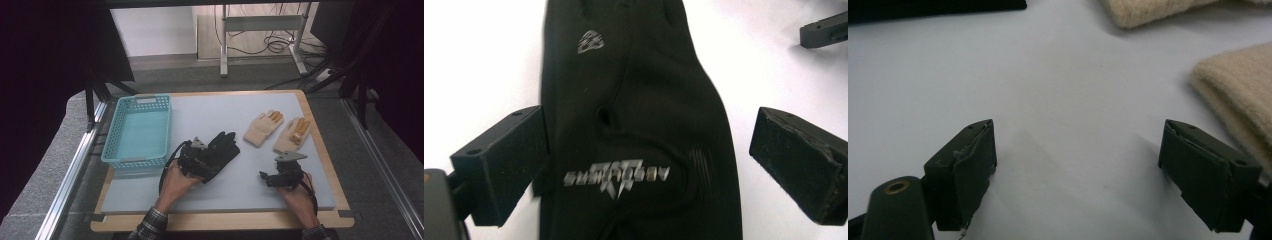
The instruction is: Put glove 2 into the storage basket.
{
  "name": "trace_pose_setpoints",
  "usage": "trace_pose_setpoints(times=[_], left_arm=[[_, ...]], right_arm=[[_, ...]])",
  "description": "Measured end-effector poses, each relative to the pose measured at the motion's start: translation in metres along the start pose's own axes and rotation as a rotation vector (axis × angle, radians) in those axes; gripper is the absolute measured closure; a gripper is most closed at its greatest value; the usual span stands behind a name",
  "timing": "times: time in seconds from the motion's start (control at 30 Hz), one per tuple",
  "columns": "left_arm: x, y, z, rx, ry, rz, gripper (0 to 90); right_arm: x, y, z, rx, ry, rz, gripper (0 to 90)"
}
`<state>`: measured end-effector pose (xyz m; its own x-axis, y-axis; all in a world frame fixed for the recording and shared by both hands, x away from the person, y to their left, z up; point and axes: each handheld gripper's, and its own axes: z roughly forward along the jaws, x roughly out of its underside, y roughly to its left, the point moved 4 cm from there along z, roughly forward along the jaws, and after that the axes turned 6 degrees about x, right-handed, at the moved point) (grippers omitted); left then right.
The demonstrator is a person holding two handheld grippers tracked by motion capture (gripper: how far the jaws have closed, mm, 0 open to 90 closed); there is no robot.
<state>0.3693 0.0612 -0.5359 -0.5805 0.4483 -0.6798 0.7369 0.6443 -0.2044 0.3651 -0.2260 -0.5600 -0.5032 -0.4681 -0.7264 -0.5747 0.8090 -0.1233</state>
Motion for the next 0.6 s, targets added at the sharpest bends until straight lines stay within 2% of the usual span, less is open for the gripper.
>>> trace_pose_setpoints(times=[0.1, 0.23, 0.37, 0.5, 0.53, 0.6], left_arm=[[-0.006, 0.002, 0.009, -0.006, 0.012, 0.008, 2.3], [-0.013, 0.006, 0.022, -0.01, 0.037, -0.004, 0.0], [-0.015, 0.011, 0.036, -0.068, 0.091, 0.014, 0.0], [-0.014, 0.019, 0.04, -0.088, 0.105, 0.022, 0.0], [-0.013, 0.021, 0.041, -0.09, 0.11, 0.02, 0.0], [-0.009, 0.025, 0.044, -0.061, 0.117, -0.022, 0.0]], right_arm=[[0.0, 0.0, 0.0, 0.001, 0.0, -0.001, 14.9], [0.0, 0.0, 0.0, 0.0, 0.0, 0.0, 14.9], [0.0, 0.0, 0.0, 0.0, 0.0, 0.0, 14.9], [0.0, 0.0, 0.0, 0.0, -0.001, 0.0, 14.9], [0.0, 0.0, 0.0, 0.0, 0.0, 0.0, 14.9], [0.0, 0.0, 0.0, 0.0, 0.0, 0.0, 14.9]])
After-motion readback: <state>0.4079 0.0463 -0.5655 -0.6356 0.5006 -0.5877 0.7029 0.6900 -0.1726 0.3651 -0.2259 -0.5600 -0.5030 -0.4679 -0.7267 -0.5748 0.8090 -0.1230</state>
